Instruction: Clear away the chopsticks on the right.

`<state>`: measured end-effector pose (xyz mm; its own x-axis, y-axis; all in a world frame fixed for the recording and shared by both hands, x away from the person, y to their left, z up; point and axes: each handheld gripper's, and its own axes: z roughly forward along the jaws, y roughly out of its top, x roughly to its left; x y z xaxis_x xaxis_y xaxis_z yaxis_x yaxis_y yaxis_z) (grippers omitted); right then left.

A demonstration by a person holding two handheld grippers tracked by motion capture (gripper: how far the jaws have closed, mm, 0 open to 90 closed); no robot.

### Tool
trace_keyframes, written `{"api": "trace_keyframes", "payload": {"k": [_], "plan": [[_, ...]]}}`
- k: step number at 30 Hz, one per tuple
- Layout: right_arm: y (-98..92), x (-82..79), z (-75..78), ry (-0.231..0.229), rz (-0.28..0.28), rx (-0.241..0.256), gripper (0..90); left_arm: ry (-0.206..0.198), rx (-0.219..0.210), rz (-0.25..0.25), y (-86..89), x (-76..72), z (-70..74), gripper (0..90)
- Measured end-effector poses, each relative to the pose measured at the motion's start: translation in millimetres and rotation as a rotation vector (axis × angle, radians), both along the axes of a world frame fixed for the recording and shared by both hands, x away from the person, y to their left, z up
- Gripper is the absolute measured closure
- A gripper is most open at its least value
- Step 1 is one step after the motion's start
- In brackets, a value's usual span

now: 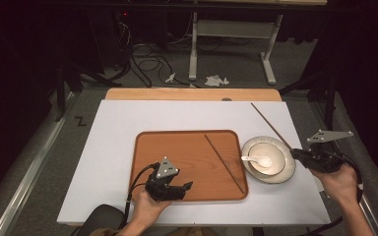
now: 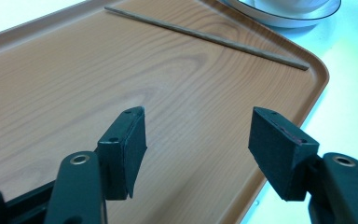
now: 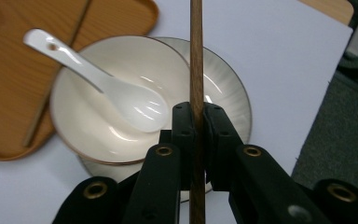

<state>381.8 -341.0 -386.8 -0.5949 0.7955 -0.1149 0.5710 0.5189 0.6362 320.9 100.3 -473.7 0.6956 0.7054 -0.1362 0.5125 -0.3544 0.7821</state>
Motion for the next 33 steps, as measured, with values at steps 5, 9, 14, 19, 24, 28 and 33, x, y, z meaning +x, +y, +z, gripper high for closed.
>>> {"api": "trace_keyframes", "payload": {"k": [5, 9, 14, 19, 24, 28, 33], "plan": [[30.3, -26.1, 12.4, -0.010, 0.081, -0.020, 85.0, -0.001, -0.004, 0.002, 0.8, 0.1, 0.6, 36.6], [54.4, -42.2, 12.9, -0.010, 0.149, -0.035, 84.9, -0.003, -0.007, 0.001, 0.5, -0.1, 1.0, 36.6], [80.7, -51.0, 4.4, 0.049, 0.177, -0.001, 84.9, -0.003, -0.011, -0.001, 1.5, 0.2, 1.6, 36.6], [111.5, -48.5, -16.9, 0.116, 0.188, -0.010, 84.9, -0.007, -0.011, -0.001, 1.2, 0.0, 2.1, 36.6], [141.5, -39.5, -43.7, 0.164, 0.190, -0.043, 84.8, -0.010, -0.016, 0.000, 2.3, -0.6, 3.0, 36.6], [158.4, -29.4, -63.6, 0.223, 0.170, -0.070, 84.8, -0.011, -0.013, -0.001, 1.6, -0.6, 2.9, 36.5], [172.5, -19.3, -78.9, 0.261, 0.129, -0.116, 84.7, -0.013, -0.015, -0.003, 1.7, -1.2, 3.5, 36.5]]}}
